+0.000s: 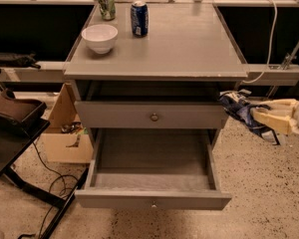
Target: Place blue chip bag into middle drawer
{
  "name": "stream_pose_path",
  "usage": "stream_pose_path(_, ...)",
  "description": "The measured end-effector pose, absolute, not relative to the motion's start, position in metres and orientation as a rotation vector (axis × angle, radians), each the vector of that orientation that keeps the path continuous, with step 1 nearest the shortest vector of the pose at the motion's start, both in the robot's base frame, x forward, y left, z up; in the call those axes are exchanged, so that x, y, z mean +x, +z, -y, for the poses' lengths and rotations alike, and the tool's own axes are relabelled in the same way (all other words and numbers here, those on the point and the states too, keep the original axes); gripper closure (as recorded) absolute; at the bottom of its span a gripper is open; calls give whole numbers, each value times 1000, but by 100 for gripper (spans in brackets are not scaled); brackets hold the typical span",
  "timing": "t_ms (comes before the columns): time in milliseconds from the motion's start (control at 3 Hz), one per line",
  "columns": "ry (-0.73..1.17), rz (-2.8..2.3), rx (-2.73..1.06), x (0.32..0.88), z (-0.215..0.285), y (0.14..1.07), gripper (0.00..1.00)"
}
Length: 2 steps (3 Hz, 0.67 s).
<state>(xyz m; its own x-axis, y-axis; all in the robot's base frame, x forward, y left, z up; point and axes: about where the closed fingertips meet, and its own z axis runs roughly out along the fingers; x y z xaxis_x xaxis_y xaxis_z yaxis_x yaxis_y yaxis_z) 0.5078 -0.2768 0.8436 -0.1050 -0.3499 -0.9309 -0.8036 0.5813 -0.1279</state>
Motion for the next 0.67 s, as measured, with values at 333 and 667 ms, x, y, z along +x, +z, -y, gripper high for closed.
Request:
stream_pose_path(333, 535, -1753, -1002, 515, 264, 790, 100)
stream_pose_path(667, 596, -1858, -1029, 528, 247, 684, 100)
